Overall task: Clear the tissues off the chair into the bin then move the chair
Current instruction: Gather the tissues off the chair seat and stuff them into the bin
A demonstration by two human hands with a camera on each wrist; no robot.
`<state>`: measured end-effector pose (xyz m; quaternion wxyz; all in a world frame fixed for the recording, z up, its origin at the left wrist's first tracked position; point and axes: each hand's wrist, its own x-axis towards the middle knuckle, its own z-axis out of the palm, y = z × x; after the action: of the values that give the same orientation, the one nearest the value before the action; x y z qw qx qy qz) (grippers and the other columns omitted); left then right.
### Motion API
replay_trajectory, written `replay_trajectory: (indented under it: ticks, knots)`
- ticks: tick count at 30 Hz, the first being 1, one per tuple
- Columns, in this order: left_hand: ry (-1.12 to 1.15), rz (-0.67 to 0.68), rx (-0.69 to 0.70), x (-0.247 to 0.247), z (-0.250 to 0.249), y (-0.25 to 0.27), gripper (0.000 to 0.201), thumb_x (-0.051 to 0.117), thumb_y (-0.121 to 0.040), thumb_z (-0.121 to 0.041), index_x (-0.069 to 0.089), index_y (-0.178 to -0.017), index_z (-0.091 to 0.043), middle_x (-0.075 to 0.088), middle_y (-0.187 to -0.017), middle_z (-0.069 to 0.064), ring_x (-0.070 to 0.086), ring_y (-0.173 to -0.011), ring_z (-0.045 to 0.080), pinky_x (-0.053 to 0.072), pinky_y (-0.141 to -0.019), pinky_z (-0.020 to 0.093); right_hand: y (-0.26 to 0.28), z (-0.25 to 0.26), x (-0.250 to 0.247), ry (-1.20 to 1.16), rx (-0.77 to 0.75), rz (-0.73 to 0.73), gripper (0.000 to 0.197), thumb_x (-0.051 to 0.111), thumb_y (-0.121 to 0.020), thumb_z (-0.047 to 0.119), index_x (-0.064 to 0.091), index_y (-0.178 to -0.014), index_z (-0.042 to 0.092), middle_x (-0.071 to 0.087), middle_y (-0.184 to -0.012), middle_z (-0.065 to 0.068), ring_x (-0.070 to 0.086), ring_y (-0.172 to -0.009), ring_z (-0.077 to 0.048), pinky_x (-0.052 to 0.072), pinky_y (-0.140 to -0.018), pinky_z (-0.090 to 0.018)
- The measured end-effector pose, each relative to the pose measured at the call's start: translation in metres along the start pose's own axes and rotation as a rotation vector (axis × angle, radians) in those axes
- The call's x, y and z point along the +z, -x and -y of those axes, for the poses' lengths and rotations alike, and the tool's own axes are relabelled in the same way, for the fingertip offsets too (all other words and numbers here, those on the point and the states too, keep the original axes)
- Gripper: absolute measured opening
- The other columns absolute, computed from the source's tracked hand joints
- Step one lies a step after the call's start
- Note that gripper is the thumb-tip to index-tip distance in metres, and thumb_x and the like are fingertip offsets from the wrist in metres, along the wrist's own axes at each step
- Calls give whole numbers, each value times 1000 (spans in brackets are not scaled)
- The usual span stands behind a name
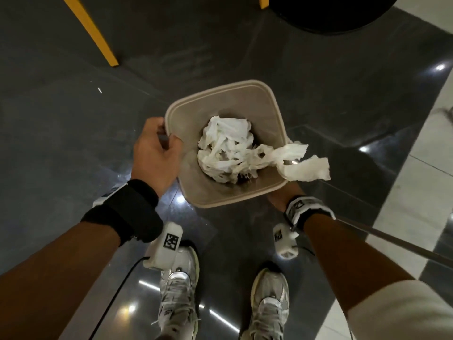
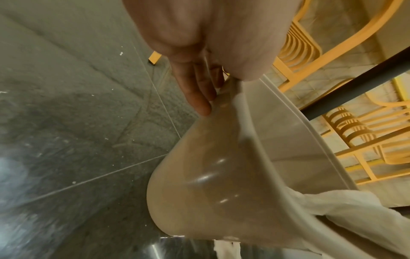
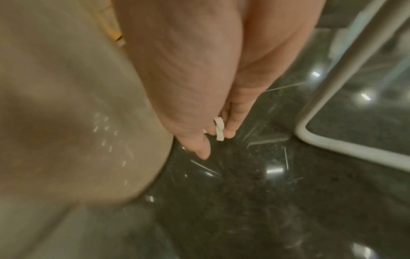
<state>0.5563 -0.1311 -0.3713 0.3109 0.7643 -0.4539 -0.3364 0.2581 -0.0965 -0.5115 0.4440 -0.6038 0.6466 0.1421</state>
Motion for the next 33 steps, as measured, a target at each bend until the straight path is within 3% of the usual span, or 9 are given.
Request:
replay_trajectory:
  ticks: [3, 6, 8, 11, 15, 19, 23, 28, 33]
  knots:
    - [-55, 64, -19, -4, -9, 5, 19, 54, -95, -18, 54, -112, -25, 60, -88, -18, 57, -73, -16, 43, -63, -1, 26, 17, -56, -414, 237, -103, 41, 49, -103, 21, 47, -142, 7, 49, -148, -15, 48, -133, -32, 41, -84, -18]
    - [-85, 119, -61, -8, -19, 10, 28, 51, -96, -17, 55, -124, -19, 63, -100, -11, 60, -81, -3, 40, -66, -2, 62, 47, -125, -955, 339, -139, 44, 47, -98, 47, 68, -119, 14, 66, -128, -16, 61, -120, -36, 48, -96, -37]
    - [-85, 143, -118, -10, -24, 19, 30, 51, -96, -18, 54, -126, -19, 65, -104, -7, 63, -90, 10, 48, -77, 13, 92, 69, -151, -1285, 330, -51, 65, 48, -85, 71, 70, -115, 19, 74, -110, -10, 70, -104, -30, 51, -95, -46]
    - [-82, 169, -200, -13, -34, 33, 29, 51, -95, -21, 53, -124, -22, 68, -103, -2, 66, -95, 23, 54, -84, 37, 129, 91, -161, -928, 157, -59, 33, 71, -85, 45, 70, -108, 21, 73, -103, -2, 71, -102, -23, 58, -88, -40]
    - [-127, 241, -297, -18, -44, 50, 28, 49, -96, -18, 53, -124, -18, 66, -99, 4, 63, -90, 24, 49, -78, 33, 157, 96, -151, 43, -52, -214, 25, 68, -88, 34, 71, -106, 17, 65, -110, -4, 66, -98, -24, 47, -78, -28]
    - [-76, 318, -389, -14, -36, 75, 21, 48, -91, -26, 54, -111, -32, 70, -97, 7, 70, -90, 32, 60, -76, 54, 176, 94, -150, 148, -88, -354, 21, 53, -99, 20, 69, -107, 9, 61, -111, -8, 66, -93, -29, 53, -79, -38]
    - [-126, 377, -289, -6, -39, 98, 24, 49, -97, -16, 55, -120, -22, 67, -98, 1, 66, -86, 22, 53, -74, 34, 173, 102, -145, 162, -85, -349, 24, 51, -98, 14, 57, -121, 13, 59, -119, -11, 65, -100, -34, 54, -84, -43]
    - [-108, 423, -216, -6, -31, 104, 23, 50, -98, -12, 55, -120, -17, 67, -100, 1, 63, -87, 16, 44, -72, 25, 150, 110, -144, 131, -22, -131, 62, 53, -97, 15, 31, -149, 41, 46, -143, -12, 53, -124, -35, 46, -101, -46]
    - [-105, 495, -200, -9, -38, 97, 27, 51, -100, -14, 54, -127, -15, 64, -111, 1, 60, -95, 15, 49, -80, 29, 139, 110, -146, 216, -61, -366, 15, 54, -96, 11, 63, -108, 7, 57, -112, -15, 62, -97, -40, 45, -76, -38]
